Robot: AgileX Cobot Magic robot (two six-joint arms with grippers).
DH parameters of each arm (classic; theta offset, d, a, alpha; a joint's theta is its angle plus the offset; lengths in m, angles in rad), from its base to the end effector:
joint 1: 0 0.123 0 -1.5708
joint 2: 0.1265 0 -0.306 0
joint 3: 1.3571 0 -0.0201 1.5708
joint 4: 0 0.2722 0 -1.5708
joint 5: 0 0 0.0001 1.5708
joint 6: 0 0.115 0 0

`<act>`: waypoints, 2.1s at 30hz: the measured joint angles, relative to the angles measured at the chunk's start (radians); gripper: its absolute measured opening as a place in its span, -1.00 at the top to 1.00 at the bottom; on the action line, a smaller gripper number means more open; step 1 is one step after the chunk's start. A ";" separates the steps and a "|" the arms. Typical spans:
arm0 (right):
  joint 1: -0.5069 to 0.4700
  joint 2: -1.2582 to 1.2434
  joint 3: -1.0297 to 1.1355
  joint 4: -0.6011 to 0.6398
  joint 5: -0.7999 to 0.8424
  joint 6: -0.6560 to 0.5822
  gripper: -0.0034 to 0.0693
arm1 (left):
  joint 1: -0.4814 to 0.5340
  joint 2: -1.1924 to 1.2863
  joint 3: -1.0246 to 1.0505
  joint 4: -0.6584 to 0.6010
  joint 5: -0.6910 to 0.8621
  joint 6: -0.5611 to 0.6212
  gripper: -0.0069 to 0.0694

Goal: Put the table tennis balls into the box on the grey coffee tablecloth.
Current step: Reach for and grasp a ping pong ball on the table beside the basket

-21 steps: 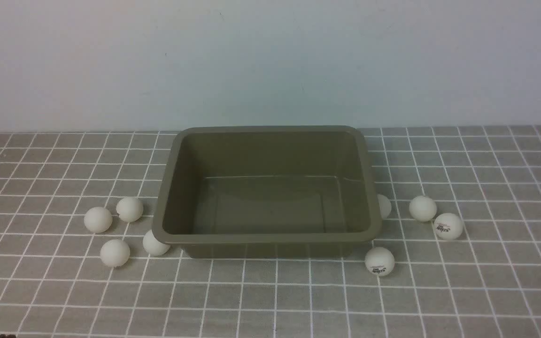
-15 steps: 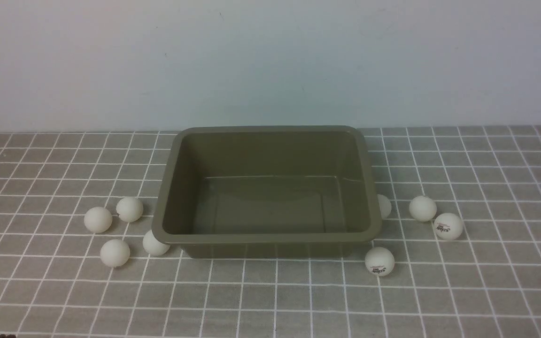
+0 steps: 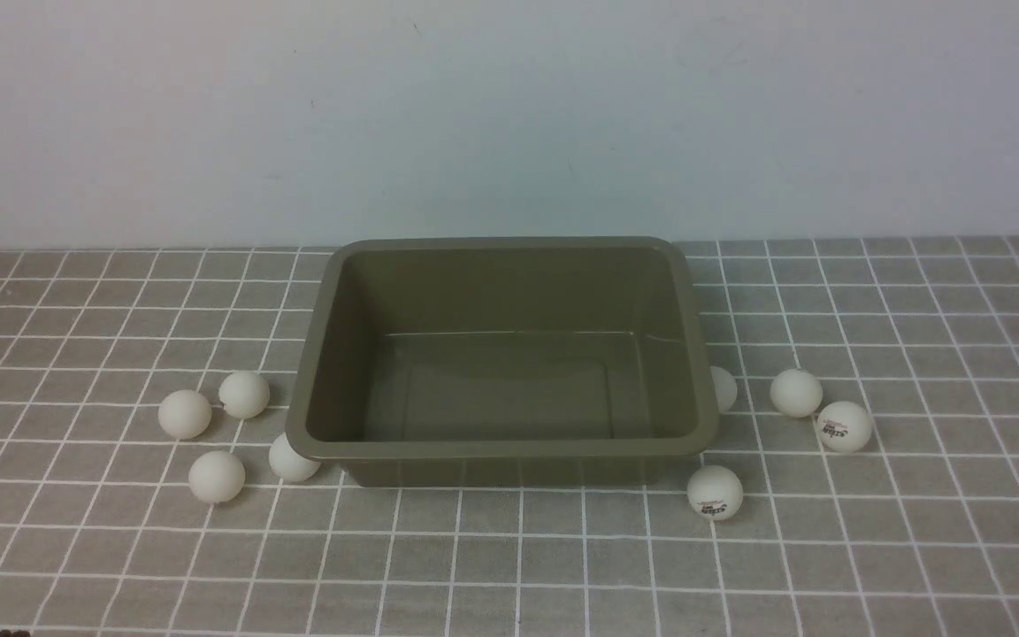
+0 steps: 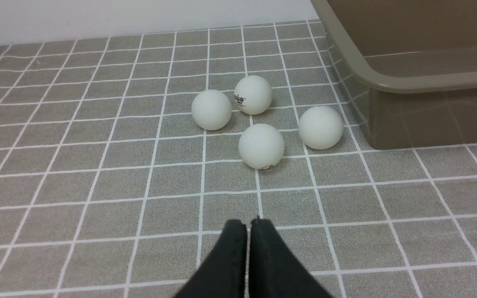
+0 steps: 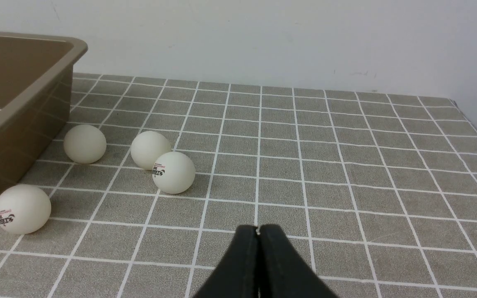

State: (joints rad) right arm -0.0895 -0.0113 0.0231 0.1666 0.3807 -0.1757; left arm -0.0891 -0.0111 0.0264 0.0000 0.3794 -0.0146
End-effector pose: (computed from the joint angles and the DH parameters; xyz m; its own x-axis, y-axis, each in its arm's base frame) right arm 0.0759 0.0003 0.1646 -0.2954 0.0056 -0.9554 0.0244 0.9997 -0.0017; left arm 0.0754 -0.0067 0.1629 -0.3027 0.0124 -0.9530 0.0846 0.9963 -0.0139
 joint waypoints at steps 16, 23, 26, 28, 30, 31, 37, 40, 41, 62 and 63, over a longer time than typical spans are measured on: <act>0.000 0.000 0.000 0.000 0.000 0.000 0.95 | 0.000 0.000 0.002 -0.300 -0.320 -0.123 0.83; 0.000 0.000 0.000 -0.004 -0.001 0.000 0.95 | 0.000 0.000 0.001 -0.487 -0.750 -0.197 0.83; 0.000 0.000 0.000 -0.014 -0.002 0.000 0.95 | 0.000 0.000 -0.042 -0.481 -0.810 -0.221 0.83; 0.000 0.000 0.002 -0.002 -0.034 0.014 0.95 | 0.000 0.019 -0.196 -0.427 -0.712 -0.239 0.83; 0.002 0.000 0.005 0.063 -0.072 0.045 0.95 | 0.000 0.052 -0.284 -0.377 -0.593 -0.240 0.83; 0.009 0.000 0.006 0.181 -0.146 0.117 0.95 | 0.000 0.162 -0.469 -0.293 -0.363 -0.234 0.83; 0.018 0.000 0.006 0.714 -0.419 0.268 0.95 | 0.000 0.642 -0.865 -0.120 0.432 -0.115 0.83; 0.018 0.000 0.006 0.817 -0.484 0.268 0.95 | 0.000 0.784 -0.896 -0.112 0.545 -0.073 0.83; 0.018 0.000 0.006 0.897 -0.532 0.268 0.95 | 0.000 0.888 -0.898 -0.106 0.596 -0.036 0.83; 0.021 0.318 -0.529 0.436 0.211 -0.020 0.95 | 0.000 1.511 -0.901 -0.102 0.215 0.050 0.70; 0.021 0.410 -0.625 0.364 0.344 -0.020 0.95 | 0.000 1.530 -0.901 -0.101 0.194 0.050 0.62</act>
State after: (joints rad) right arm -0.0684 0.3982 -0.6015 0.5310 0.7245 -0.1959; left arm -0.0891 1.5188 -0.8744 -0.1011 0.5730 0.0356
